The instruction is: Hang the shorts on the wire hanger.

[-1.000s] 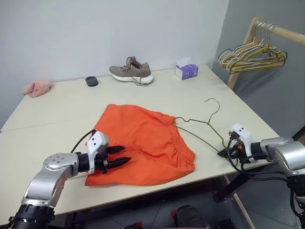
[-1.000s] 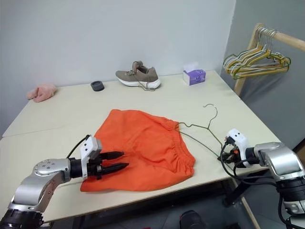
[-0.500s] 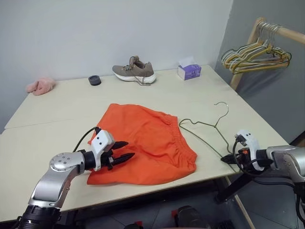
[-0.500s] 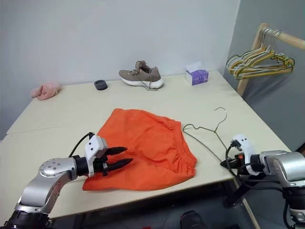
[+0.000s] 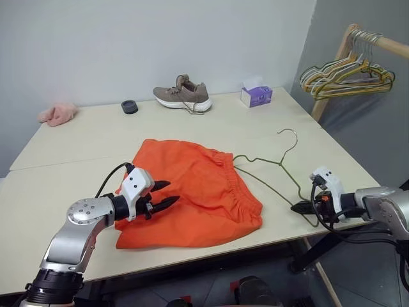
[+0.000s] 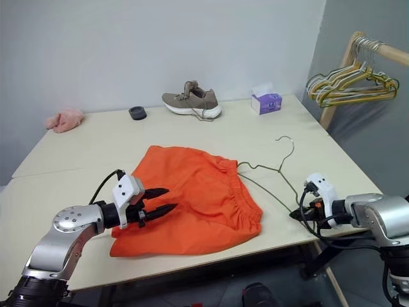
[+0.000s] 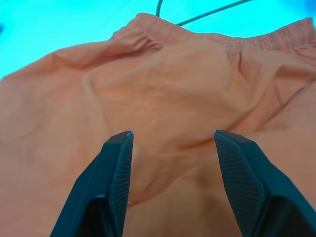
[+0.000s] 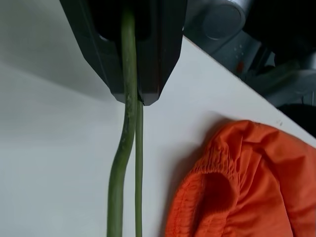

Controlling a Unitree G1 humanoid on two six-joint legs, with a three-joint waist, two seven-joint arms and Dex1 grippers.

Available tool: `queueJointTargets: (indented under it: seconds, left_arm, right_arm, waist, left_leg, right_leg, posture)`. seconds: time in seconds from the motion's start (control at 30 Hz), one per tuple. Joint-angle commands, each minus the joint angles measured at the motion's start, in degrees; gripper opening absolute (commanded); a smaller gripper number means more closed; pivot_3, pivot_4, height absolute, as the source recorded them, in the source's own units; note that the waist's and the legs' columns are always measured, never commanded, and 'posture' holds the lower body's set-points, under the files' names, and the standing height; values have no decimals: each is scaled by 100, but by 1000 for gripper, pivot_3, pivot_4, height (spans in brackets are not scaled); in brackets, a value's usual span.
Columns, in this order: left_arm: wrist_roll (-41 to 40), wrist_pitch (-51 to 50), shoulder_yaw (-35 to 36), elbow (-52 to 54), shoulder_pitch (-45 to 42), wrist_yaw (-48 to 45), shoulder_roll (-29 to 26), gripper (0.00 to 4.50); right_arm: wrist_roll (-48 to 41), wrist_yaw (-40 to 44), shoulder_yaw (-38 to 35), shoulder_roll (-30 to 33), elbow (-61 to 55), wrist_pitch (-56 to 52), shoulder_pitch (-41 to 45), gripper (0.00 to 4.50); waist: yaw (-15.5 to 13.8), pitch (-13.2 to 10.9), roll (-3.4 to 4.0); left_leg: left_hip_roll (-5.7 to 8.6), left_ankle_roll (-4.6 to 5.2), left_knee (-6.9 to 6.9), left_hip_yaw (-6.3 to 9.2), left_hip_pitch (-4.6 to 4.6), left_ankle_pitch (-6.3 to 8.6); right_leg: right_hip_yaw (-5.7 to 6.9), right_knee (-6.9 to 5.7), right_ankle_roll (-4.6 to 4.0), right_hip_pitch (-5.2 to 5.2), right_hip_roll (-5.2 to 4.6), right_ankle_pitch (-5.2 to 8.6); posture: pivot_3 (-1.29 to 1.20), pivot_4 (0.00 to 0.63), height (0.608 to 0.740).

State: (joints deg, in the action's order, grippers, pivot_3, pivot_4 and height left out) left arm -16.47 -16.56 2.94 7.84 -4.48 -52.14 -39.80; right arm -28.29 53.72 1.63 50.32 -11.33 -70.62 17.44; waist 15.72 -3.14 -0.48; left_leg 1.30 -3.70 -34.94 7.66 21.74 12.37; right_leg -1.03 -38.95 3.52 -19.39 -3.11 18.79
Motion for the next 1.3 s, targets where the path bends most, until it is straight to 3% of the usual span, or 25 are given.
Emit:
queueJointTargets:
  seconds: [0.03,0.33,1.0,1.3]
  left_arm:
    - [70,208,50,38,-22,59,2,2747]
    - [147,380,8,86,199,-31,-38,2747]
    - [184,350,-133,161,168,13,-9,2747]
    - [212,364,-250,34,-21,19,41,2747]
  right_arm:
    - [-3,74,25,188,-134,295,202,0]
    - [89,-87,-60,299,372,484,335,0]
    - [-822,22,-76,335,3,-460,225,0]
    - [-853,-566,64,-636,883,-1501,1213,0]
  waist:
    - [-8,0,0]
    - [-41,-1,1]
    - [-134,-2,4]
    - [-122,-15,22]
  left_leg:
    - [0,0,0,0,0,0]
    - [0,0,0,0,1,0]
    - [-1,0,0,0,0,0]
    - [-1,3,-3,-1,-2,-2]
  right_leg:
    - [0,0,0,0,0,0]
    - [1,0,0,-1,0,0]
    - [2,0,0,-1,0,0]
    - [-1,-4,1,0,4,-4]
  posture:
    - [-289,0,740]
    - [-288,0,740]
    - [-286,5,740]
    - [-289,11,740]
